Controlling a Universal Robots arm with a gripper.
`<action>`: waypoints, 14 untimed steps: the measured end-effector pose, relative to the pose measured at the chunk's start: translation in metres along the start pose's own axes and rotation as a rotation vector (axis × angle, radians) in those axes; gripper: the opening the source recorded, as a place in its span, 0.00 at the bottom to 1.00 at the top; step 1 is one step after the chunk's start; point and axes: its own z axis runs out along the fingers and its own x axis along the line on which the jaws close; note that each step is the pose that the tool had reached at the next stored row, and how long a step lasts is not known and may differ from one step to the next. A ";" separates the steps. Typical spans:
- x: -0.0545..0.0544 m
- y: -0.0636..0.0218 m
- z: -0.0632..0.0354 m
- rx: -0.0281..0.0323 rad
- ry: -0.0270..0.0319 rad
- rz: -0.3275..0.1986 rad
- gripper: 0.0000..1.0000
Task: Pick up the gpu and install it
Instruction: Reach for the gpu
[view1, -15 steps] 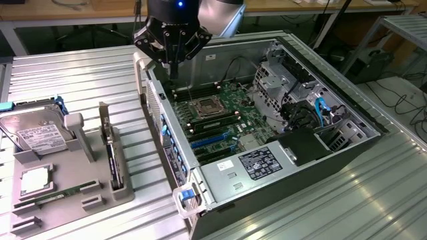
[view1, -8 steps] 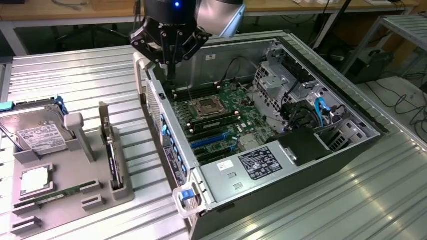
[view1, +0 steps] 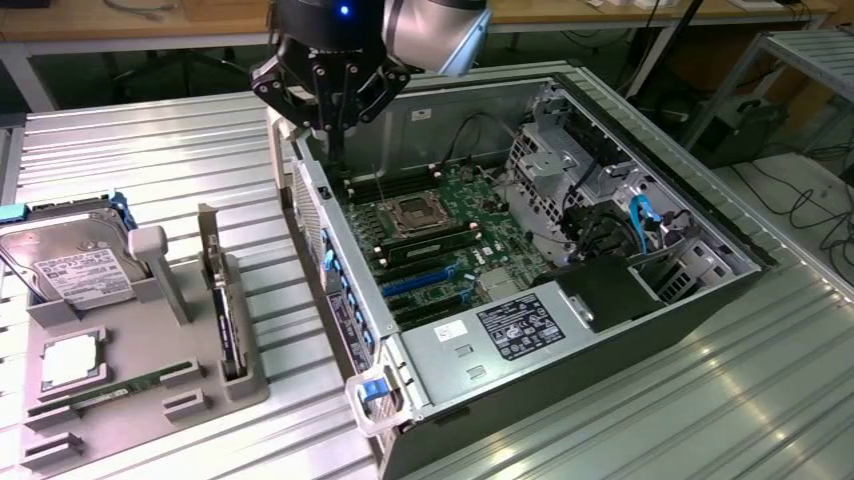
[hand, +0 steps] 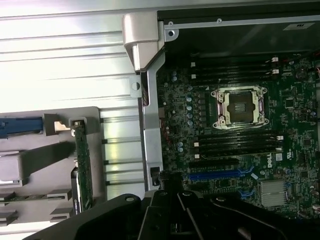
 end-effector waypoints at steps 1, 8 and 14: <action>0.001 -0.0002 0.0000 0.0001 0.0000 0.000 0.11; 0.008 -0.0014 0.0001 0.0000 0.0000 0.000 0.11; 0.014 -0.0025 0.0000 0.0001 0.0001 0.000 0.11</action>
